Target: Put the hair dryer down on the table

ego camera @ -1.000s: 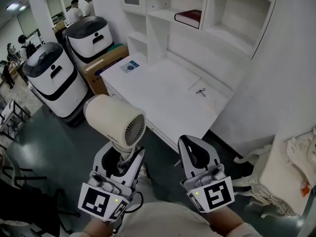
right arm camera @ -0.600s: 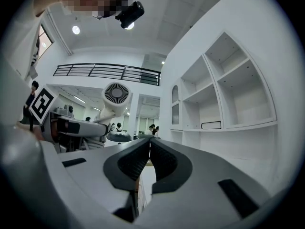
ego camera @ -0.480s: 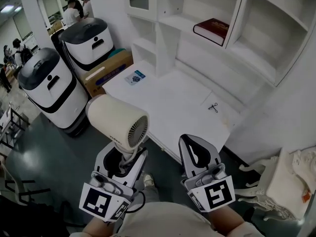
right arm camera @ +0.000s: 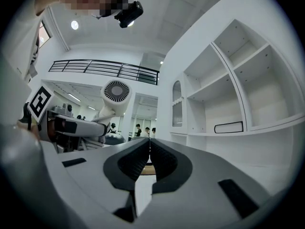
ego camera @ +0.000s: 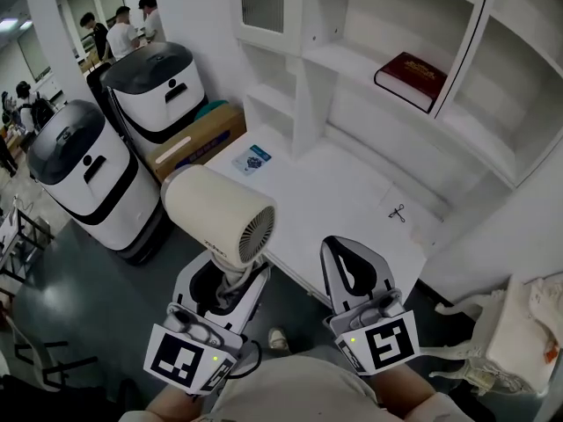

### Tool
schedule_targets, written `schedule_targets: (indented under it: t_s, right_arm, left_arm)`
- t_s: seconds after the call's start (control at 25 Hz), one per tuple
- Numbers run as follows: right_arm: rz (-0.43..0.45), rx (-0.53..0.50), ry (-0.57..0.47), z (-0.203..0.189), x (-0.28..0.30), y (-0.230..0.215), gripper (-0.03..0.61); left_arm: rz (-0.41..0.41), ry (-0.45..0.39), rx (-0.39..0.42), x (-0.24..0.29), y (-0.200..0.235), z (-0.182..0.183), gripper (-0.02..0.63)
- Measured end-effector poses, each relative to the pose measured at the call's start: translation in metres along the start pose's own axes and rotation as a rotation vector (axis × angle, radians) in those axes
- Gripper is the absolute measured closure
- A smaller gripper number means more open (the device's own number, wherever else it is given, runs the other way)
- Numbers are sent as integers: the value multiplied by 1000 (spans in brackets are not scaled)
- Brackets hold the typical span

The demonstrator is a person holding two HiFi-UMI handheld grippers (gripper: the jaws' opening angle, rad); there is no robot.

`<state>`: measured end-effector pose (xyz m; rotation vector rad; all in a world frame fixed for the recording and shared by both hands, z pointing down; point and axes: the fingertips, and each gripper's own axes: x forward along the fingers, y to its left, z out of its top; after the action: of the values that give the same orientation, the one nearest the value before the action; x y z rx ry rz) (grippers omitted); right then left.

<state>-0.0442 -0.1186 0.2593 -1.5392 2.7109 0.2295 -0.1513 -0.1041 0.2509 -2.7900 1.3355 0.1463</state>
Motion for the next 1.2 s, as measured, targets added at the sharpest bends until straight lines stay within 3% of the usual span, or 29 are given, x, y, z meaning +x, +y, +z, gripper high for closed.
schedule_targets:
  t_s: [0.32, 0.84, 1.2]
  right_arm:
    - [2, -4, 2, -5, 24, -13, 557]
    - [54, 16, 3, -5, 34, -49, 557]
    - [90, 26, 10, -13, 38, -50, 557]
  left_arm:
    - [19, -5, -4, 19, 24, -3, 391]
    - [75, 7, -7, 51, 16, 0, 391]
    - [124, 18, -17, 47, 19, -5, 391]
